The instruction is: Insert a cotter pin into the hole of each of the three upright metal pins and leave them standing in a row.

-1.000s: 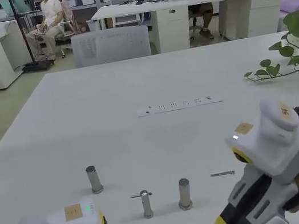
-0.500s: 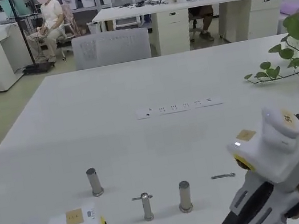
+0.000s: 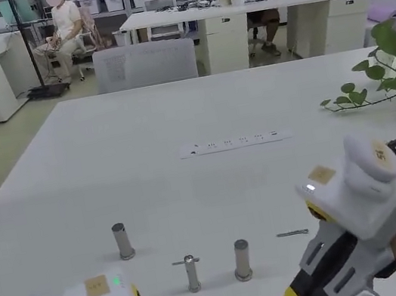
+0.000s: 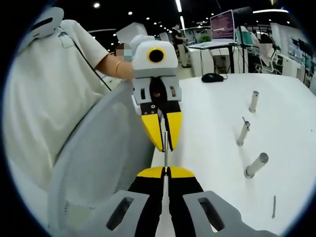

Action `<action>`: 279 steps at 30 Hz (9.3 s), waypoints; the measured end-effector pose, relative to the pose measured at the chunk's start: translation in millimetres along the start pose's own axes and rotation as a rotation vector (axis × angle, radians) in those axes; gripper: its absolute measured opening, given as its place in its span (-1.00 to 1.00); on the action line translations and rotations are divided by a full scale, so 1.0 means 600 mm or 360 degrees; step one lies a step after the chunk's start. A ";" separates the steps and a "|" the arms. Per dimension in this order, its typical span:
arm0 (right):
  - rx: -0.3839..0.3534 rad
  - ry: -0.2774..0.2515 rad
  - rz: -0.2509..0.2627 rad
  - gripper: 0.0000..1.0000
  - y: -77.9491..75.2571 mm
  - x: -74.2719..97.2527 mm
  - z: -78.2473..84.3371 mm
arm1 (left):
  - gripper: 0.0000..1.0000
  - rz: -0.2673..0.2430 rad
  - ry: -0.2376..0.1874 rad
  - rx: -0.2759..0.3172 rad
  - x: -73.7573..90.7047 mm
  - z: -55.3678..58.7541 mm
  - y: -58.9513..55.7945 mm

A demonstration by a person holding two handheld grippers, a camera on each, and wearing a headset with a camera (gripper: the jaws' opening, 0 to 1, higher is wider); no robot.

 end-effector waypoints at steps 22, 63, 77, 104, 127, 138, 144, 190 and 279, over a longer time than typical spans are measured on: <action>0.0035 0.0196 0.0251 -0.94 -0.046 0.044 0.027 | -0.46 -0.0390 -0.0150 -0.0039 0.009 -0.012 0.063; 0.0121 0.0564 0.0443 -0.93 -0.144 0.077 0.098 | -0.28 -0.0697 -0.0120 0.0009 -0.069 -0.009 0.137; 0.0155 0.0591 0.0460 -0.93 -0.169 0.070 0.103 | -0.44 -0.0792 -0.0163 -0.0025 -0.106 -0.014 0.157; 0.0239 0.0646 0.0406 -0.93 -0.189 0.058 0.094 | -0.75 -0.0852 -0.0221 0.0014 -0.130 -0.018 0.179; 0.0304 0.0651 0.0394 -0.93 -0.191 0.058 0.082 | -0.76 -0.0837 -0.0208 0.0042 -0.131 -0.017 0.184; 0.0383 0.0683 0.0383 -0.93 -0.197 0.056 0.079 | -0.76 -0.0834 -0.0208 0.0045 -0.131 -0.017 0.185; 0.0318 0.0637 0.0379 -0.93 -0.195 0.056 0.078 | -0.76 -0.0836 -0.0202 0.0030 -0.130 -0.016 0.185; 0.0221 0.0538 0.0433 -0.92 -0.197 0.022 0.045 | -0.76 -0.0816 -0.0176 0.0037 -0.130 -0.015 0.182; -0.0172 0.0142 0.0686 -0.40 -0.188 0.039 -0.003 | -0.35 -0.0653 -0.0078 0.0233 -0.082 -0.001 0.117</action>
Point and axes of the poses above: the centre of the closed fingertips' face, and the gripper's own axes: x roughly backward along the fingers, y roughly to its left, z roughly out of its underside, the point moved 7 cm from there along x, roughly backward along the fingers, and after that the axes turned 13 degrees about x, right-handed, at the moved point
